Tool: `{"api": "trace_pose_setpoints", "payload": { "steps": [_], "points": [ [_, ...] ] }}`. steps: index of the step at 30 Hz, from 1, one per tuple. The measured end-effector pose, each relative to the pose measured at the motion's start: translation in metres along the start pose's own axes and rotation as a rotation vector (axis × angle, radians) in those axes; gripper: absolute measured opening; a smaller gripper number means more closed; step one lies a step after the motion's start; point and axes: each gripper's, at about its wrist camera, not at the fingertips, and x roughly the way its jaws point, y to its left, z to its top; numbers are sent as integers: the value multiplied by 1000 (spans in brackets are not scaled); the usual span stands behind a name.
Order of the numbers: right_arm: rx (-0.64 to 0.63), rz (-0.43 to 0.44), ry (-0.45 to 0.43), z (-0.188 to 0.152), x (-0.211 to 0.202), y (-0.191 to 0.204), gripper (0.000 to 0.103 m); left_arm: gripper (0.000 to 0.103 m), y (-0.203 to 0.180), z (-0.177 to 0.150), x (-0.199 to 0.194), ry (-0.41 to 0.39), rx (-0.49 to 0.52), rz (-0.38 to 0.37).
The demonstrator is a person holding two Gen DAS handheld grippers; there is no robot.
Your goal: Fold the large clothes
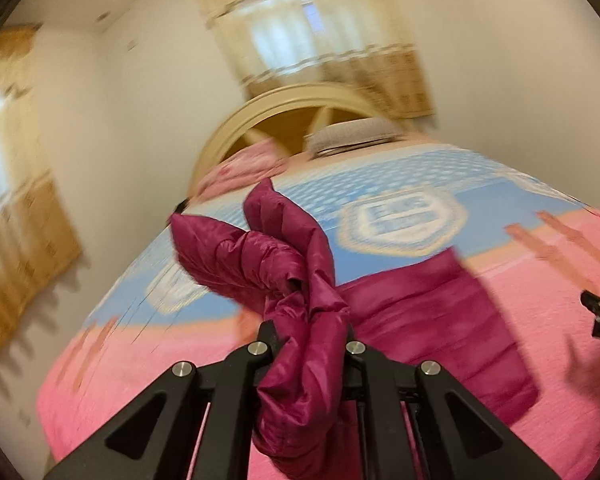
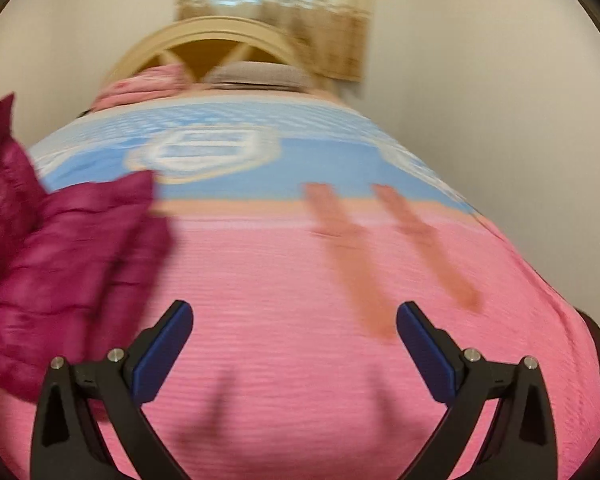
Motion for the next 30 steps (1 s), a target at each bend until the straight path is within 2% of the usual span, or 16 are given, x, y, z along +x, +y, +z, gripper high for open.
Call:
{"api": "trace_pose_setpoints", "payload": {
  "steps": [5,9,12,15,19,20,22,23,24,25,26,28,30],
  "points": [
    [64,-61,33,-11,10,-51,103,8,-85,9,25,0,105,-86],
    [89,-87,66,-26,12,-63,103,8,-151,-16,49,34,214,-123],
    [99,-98,95,-36,17,-73,103,8,-186,-41,57,49,312,-140],
    [99,-102,112,-40,19,-78,103,10,-206,-56,52,19,388,-129],
    [98,-95,124,-38,23,-76,103,16,-202,-51,37,13,410,-119],
    [99,-94,121,-36,21,-75,103,22,-196,-46,28,3,398,-121],
    [100,-88,107,-26,21,-74,103,46,-179,-34,4,-45,358,-140],
    [101,-87,99,-23,19,-72,103,77,-171,-29,-6,-72,338,-140],
    [103,-85,88,-17,16,-70,103,102,-163,-26,-14,-96,316,-138],
    [107,-82,79,-12,14,-68,102,102,-148,-20,-25,-143,277,-136],
    [114,-74,65,-4,9,-65,98,102,-137,-17,-30,-156,257,-129],
    [115,-51,49,12,3,-56,90,102,-112,-9,-26,-133,202,-113],
    [104,-17,19,34,-6,-37,81,102,-86,-5,-13,-99,131,-66]
  ]
}}
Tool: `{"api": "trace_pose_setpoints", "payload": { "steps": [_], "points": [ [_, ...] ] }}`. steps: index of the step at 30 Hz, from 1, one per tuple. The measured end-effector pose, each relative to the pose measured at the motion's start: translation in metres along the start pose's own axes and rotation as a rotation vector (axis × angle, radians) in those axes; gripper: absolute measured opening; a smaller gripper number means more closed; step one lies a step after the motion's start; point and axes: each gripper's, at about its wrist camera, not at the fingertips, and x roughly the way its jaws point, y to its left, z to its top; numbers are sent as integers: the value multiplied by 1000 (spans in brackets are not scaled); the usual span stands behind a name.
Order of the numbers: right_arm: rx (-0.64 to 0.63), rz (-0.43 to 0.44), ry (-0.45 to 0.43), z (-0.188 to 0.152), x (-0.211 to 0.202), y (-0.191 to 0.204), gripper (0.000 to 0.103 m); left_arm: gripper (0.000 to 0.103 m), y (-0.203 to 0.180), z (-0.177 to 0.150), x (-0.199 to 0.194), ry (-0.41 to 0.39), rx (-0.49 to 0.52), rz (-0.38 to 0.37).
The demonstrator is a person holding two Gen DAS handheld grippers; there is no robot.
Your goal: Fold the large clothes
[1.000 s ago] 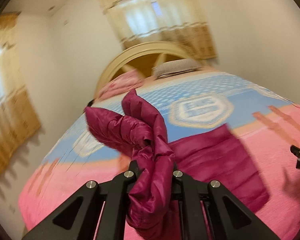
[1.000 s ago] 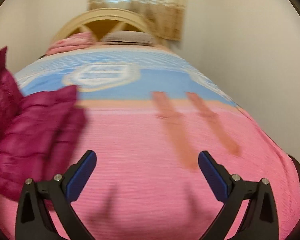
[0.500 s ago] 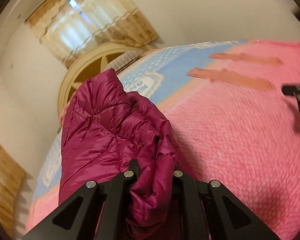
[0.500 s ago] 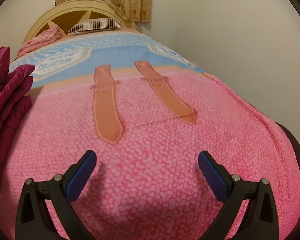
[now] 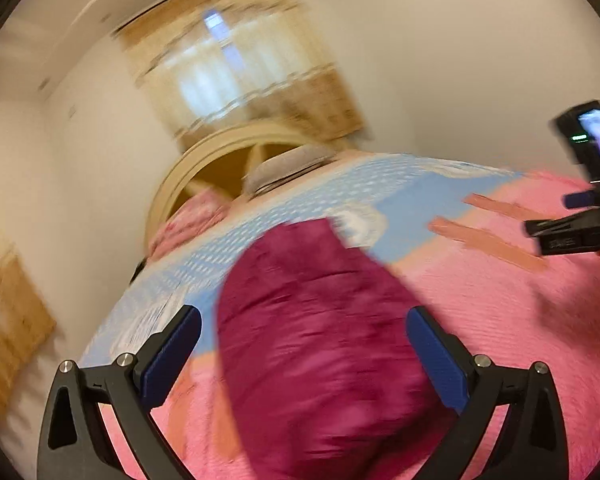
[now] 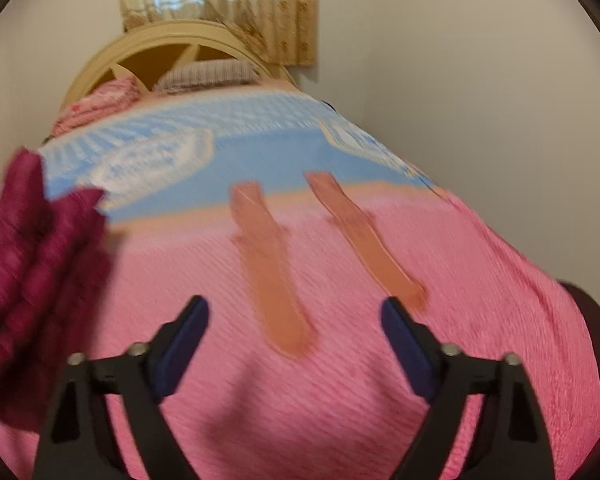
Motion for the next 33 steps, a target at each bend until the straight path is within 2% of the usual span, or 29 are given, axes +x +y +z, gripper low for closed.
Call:
{"api": "trace_pose_setpoints", "payload": {
  "steps": [2,4,8,10,14,18,21,24,28,33],
  "points": [
    [-18,36,-30,18,-10,23,79,102,35,-4,29,81,-79,110],
    [-29,106,-66,42,-25,55,79,102,72,-12,63,186,-195,203],
    [-31,210,-102,73,-39,114,79,102,126,-26,112,328,-416,304],
    [-9,260,-92,88,-35,147,79,102,143,-31,129,370,-497,340],
    [20,319,-56,95,-11,194,75,102,153,-32,145,378,-588,312],
    [-10,293,-12,70,29,209,68,102,139,-24,170,364,-556,307],
    [17,259,57,38,56,197,68,102,128,-21,187,379,-533,297],
    [55,240,90,18,69,183,68,102,108,-22,207,417,-478,271],
    [81,249,94,10,76,177,68,102,75,-27,230,454,-346,300],
    [85,253,92,2,83,177,69,102,65,-38,240,464,-331,312]
  ]
}}
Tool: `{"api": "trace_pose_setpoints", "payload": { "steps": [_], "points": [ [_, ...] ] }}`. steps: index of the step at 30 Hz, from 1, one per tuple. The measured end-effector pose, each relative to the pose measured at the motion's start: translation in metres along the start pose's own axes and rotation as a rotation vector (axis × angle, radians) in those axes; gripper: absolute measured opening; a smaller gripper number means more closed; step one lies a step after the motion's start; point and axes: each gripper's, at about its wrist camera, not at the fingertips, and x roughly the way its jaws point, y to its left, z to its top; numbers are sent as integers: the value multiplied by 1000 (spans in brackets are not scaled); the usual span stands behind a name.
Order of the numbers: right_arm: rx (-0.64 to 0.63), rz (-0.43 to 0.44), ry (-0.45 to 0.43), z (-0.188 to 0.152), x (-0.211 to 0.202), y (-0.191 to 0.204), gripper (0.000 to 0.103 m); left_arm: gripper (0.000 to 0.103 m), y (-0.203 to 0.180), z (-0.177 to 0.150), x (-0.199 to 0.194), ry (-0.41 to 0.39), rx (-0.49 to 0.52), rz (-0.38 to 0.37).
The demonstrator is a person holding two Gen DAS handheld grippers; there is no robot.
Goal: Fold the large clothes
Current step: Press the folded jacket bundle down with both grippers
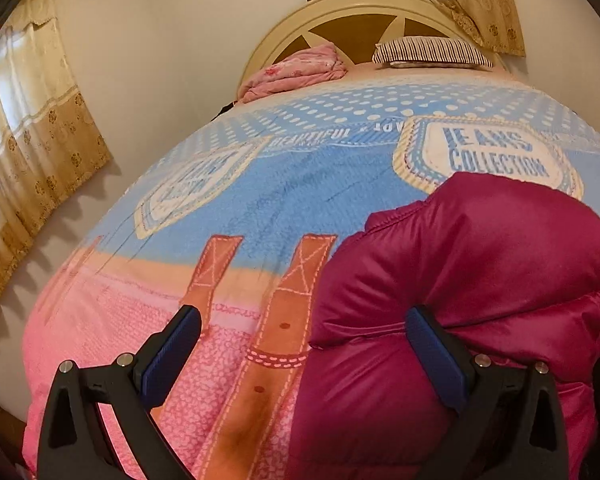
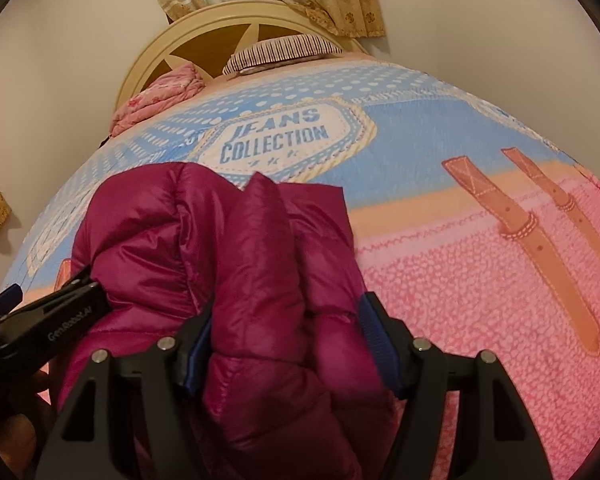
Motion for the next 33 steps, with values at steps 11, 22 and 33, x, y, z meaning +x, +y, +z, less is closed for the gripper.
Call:
{"api": "trace_pose_setpoints", "payload": {
  "steps": [11,22,33],
  "points": [
    [24,17,7,-9,11,-6,72,102,-8,-7,16,26,4,-9],
    [24,15,33,-8,20,-7,72,102,-10,-9,22,42,4,-12],
    [15,-11,66,-6,30,-7,72,102,-10,-10,28,60,-1,-26]
  ]
}}
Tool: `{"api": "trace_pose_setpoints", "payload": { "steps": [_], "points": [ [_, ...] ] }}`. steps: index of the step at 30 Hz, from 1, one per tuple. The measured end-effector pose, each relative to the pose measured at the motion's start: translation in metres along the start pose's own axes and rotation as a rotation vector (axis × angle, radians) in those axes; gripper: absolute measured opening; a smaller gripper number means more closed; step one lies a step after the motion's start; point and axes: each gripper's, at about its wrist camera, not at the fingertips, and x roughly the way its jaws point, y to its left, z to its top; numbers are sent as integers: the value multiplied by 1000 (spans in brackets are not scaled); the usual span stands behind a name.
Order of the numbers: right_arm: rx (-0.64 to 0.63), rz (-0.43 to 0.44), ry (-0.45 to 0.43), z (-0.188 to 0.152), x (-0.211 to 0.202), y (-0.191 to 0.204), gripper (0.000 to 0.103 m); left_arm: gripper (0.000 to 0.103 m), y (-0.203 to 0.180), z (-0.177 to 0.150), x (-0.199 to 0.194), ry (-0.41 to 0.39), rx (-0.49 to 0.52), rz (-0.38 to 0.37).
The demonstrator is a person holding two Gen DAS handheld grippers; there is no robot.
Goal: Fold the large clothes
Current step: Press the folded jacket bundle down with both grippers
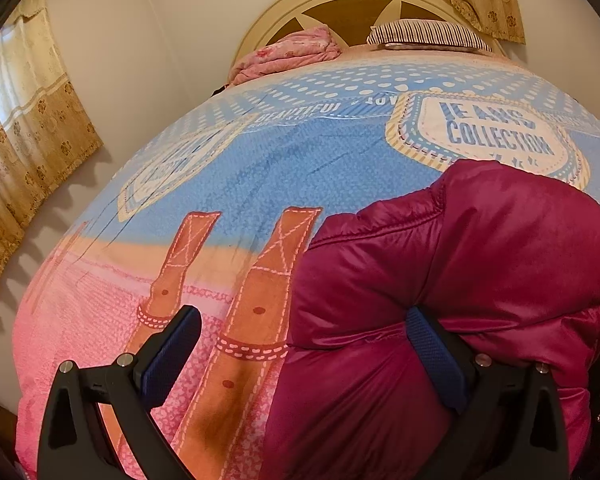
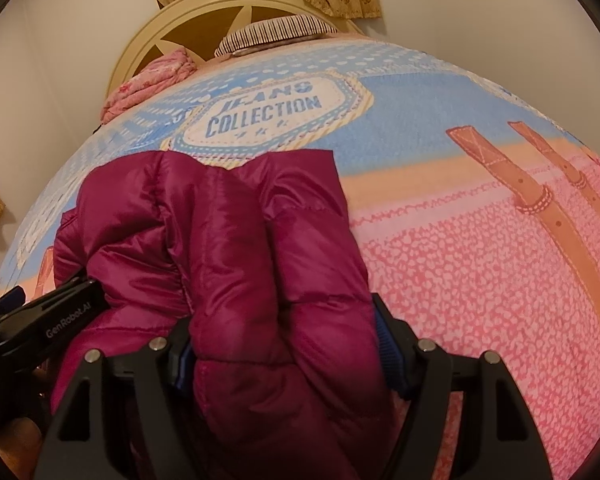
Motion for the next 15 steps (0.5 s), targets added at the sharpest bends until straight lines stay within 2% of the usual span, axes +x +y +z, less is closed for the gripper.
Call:
{"api": "trace_pose_setpoints", "payload": {
  "steps": [15],
  "points": [
    [-15,-17,20,1,6,0,74,102,-1,0,6,24,1,-14]
  ]
}}
